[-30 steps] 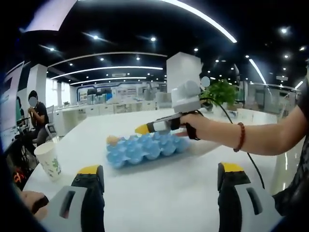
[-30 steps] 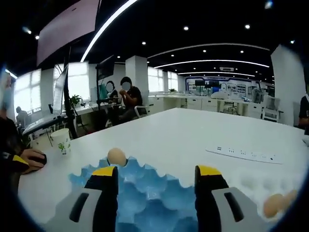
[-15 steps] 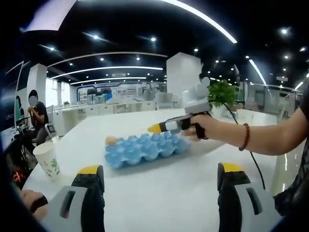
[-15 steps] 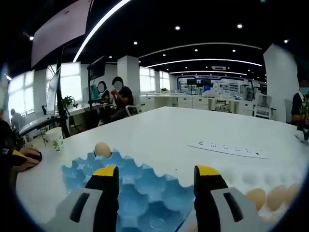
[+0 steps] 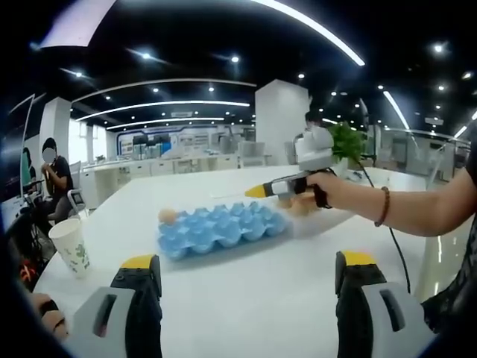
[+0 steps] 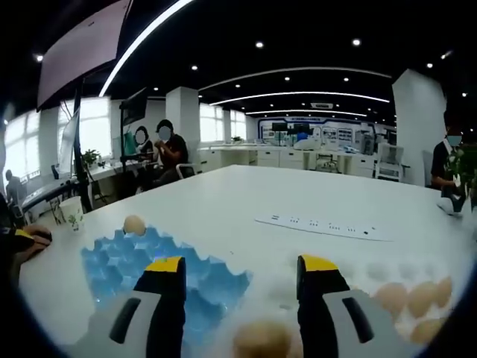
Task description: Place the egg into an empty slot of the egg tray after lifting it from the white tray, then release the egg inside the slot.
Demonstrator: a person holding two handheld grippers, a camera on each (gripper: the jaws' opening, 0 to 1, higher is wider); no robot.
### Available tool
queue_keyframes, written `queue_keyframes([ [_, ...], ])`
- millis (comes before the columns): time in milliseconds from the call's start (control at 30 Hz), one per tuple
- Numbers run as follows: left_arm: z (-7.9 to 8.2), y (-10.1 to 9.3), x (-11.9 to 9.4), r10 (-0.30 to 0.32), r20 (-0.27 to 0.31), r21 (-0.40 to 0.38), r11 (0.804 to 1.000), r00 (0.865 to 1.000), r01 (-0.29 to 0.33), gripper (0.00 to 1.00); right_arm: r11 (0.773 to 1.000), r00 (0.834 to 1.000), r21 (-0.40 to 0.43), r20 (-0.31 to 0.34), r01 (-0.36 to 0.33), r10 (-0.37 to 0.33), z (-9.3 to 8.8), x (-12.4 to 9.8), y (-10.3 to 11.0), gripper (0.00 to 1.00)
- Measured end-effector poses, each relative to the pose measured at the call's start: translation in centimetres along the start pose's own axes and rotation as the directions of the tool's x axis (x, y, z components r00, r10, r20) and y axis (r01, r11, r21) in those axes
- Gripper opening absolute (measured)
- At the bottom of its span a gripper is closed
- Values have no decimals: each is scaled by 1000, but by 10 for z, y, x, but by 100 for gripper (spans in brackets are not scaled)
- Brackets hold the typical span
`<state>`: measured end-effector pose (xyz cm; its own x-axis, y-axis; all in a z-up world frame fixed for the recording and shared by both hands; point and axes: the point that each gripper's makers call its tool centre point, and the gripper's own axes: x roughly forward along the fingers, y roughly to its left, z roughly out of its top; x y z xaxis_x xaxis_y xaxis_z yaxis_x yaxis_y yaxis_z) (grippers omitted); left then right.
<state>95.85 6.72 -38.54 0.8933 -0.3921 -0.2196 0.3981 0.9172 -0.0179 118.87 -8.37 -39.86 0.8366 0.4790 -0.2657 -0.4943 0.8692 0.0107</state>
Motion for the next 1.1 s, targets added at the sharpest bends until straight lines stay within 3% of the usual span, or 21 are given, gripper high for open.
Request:
queue_keyframes([
  [733, 3, -8, 6, -17, -4, 17, 1000, 1000, 17, 99, 995, 995, 42, -38, 91, -90, -15, -21, -56, 58],
  [867, 3, -9, 8, -19, -6, 16, 1000, 1000, 19, 99, 990, 990, 58, -63, 132, -128, -16, -24, -67, 55],
  [1000, 3, -11, 8, -23, -15, 25, 999, 1000, 24, 99, 986, 979, -3, -123, 166, -165, -21, -24, -73, 43],
  [1100, 4, -10, 6, -20, -16, 35, 999, 1000, 21, 99, 986, 978, -4, -126, 166, -165, -21, -22, -72, 41],
])
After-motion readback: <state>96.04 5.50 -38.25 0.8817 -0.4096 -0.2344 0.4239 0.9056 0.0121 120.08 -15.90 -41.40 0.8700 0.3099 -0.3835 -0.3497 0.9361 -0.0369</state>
